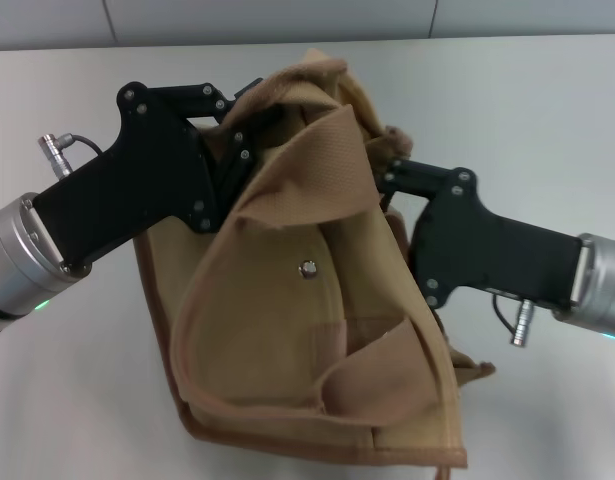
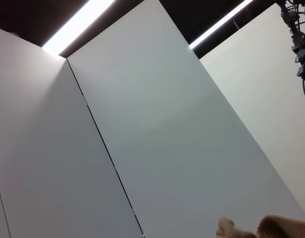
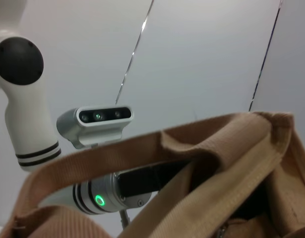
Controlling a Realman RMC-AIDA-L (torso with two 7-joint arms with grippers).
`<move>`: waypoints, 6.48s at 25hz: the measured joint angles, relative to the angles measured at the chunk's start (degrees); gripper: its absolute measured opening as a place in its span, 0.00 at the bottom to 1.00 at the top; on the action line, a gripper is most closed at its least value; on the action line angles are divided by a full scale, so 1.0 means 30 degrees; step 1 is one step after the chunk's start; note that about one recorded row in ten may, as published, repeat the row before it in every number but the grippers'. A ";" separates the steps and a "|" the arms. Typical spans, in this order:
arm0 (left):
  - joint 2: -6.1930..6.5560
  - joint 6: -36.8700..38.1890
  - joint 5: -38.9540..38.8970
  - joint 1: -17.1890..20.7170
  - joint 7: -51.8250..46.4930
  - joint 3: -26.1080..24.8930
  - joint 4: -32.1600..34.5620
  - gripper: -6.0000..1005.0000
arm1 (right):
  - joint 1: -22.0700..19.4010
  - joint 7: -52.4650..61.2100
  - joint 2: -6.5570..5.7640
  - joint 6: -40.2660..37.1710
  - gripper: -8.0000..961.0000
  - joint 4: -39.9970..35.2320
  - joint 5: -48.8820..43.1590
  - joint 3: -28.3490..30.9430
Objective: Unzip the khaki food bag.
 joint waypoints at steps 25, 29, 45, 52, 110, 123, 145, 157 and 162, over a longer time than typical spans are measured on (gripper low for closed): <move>-0.0003 0.0056 -0.0081 0.0004 -0.0005 -0.0151 -0.0059 0.17 | -0.0388 -0.0967 -0.0091 0.0810 0.02 0.0587 0.2936 -0.2059; -0.0002 0.0044 -0.0615 0.0039 -0.0001 -0.0166 -0.0220 0.18 | -0.0918 -0.1026 -0.0180 0.0001 0.02 0.1018 0.2729 -0.1963; -0.0006 -0.0663 -0.2505 -0.0875 0.0728 -0.0213 -0.2349 0.19 | -0.5334 -0.0551 -0.0209 -0.6457 0.02 0.4275 -0.1849 0.8729; -0.0002 -0.1422 -0.2905 -0.2546 0.3872 -0.3064 -0.7258 0.20 | -0.4476 0.0204 -0.0188 -0.7238 0.05 0.6119 -0.1847 1.2881; 0.0745 0.0758 0.9182 0.5961 -1.0531 -0.0889 0.4811 0.79 | -0.0683 1.0134 -0.0228 -0.6377 0.87 -0.0628 -1.6209 1.3791; 0.0691 0.0524 0.9094 0.5934 -1.0399 -0.1366 0.4852 0.79 | -0.0695 0.9936 -0.0180 -0.6296 0.87 -0.0589 -1.6189 1.3970; 0.0660 0.0730 0.9038 0.5946 -1.0359 -0.2797 0.4864 0.79 | -0.0653 0.9912 -0.0172 -0.6062 0.87 -0.0595 -1.6189 1.3999; 0.0661 0.0732 0.9044 0.5981 -1.0360 -0.2892 0.4864 0.79 | -0.0643 0.9882 -0.0171 -0.5876 0.87 -0.0593 -1.6178 1.3999; 0.0647 0.0746 0.9044 0.5990 -1.0360 -0.2879 0.4863 0.79 | -0.0644 0.9881 -0.0150 -0.5858 0.87 -0.0564 -1.6177 1.3998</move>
